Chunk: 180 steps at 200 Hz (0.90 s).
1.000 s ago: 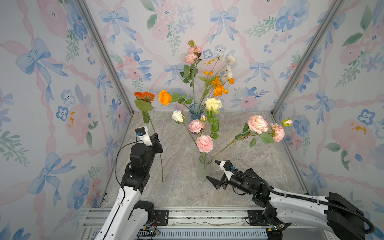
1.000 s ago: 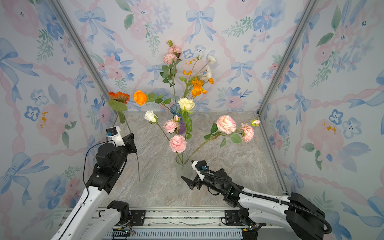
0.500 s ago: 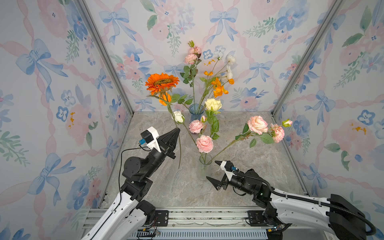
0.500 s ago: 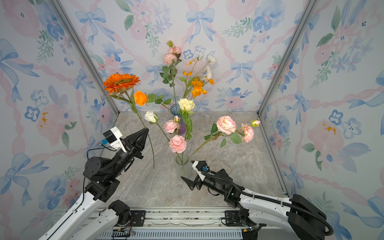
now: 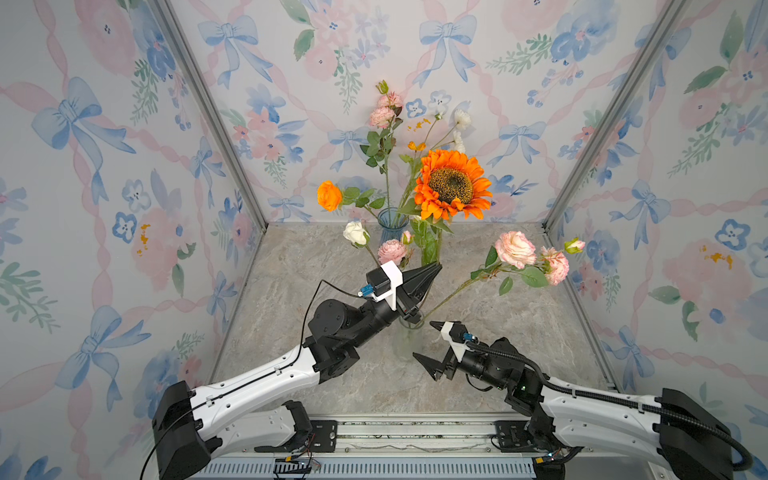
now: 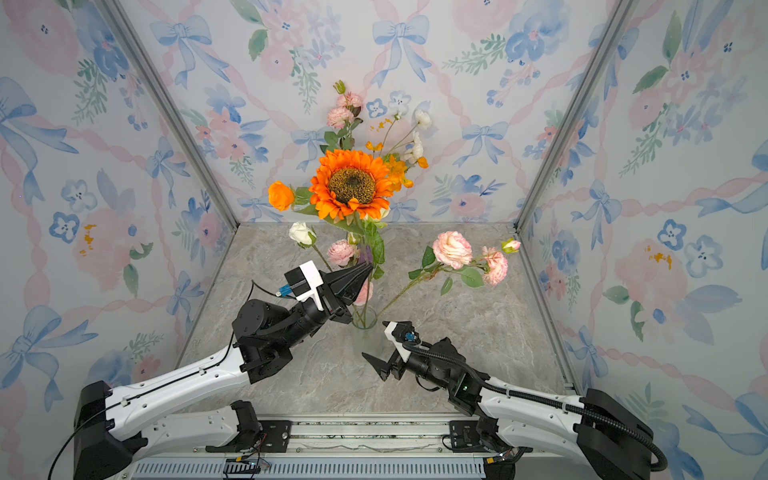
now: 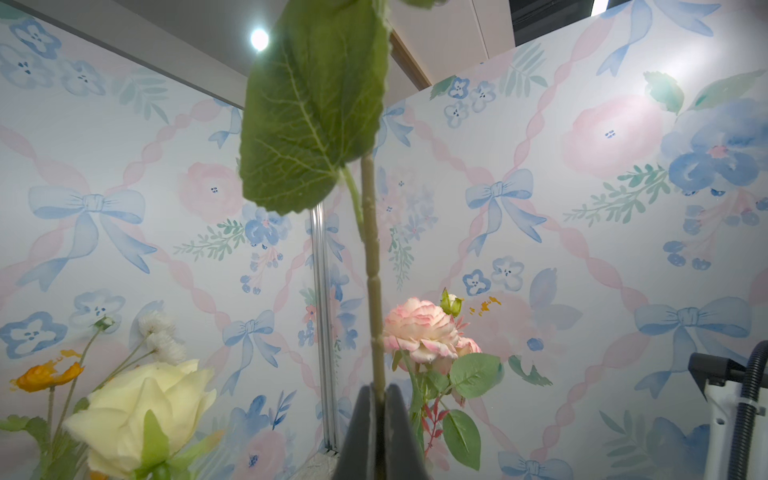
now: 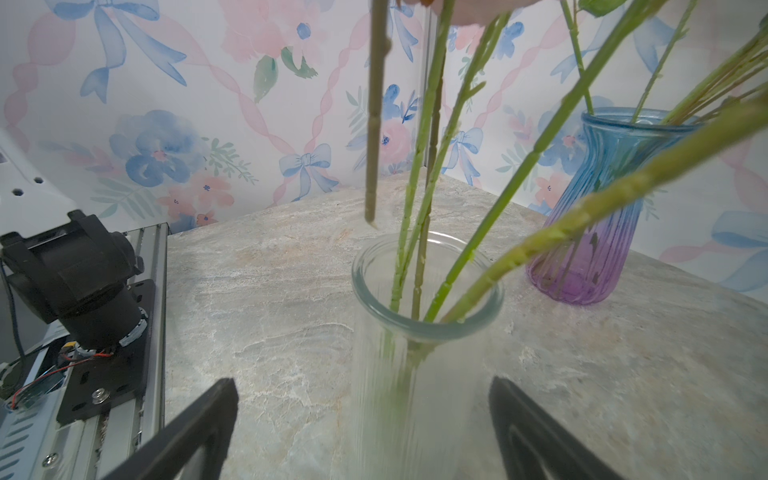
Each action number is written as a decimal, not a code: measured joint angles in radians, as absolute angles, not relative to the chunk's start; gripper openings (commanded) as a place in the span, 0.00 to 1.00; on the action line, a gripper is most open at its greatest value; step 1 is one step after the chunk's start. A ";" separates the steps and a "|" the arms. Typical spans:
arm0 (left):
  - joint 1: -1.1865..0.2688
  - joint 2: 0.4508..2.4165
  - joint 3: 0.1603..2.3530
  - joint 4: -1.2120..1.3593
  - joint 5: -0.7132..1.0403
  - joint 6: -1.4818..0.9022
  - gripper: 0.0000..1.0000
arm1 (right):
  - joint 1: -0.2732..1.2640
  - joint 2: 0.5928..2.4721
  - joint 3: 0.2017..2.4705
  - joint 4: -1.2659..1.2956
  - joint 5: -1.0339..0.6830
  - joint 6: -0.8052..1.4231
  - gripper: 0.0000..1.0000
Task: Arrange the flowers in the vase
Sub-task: 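Lower the sunflower stem into the clear glass with the left gripper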
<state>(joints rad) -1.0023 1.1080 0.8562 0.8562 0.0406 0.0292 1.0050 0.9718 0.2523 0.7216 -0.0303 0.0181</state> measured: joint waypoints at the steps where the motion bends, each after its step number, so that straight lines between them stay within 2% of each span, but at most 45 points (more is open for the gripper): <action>1: -1.002 1.109 0.856 0.858 0.041 0.030 0.00 | 1.005 0.972 0.252 0.722 -0.030 0.018 0.97; 96: -1.002 1.140 0.638 1.103 0.039 0.098 0.00 | 1.010 1.003 0.252 0.725 -0.049 0.019 0.97; 137: -1.019 1.142 0.513 1.271 -0.018 0.097 0.00 | 1.011 1.034 0.252 0.741 -0.053 0.019 0.97; 180: -1.022 1.208 0.491 1.468 -0.071 0.093 0.00 | 1.015 1.049 0.252 0.745 -0.057 0.019 0.97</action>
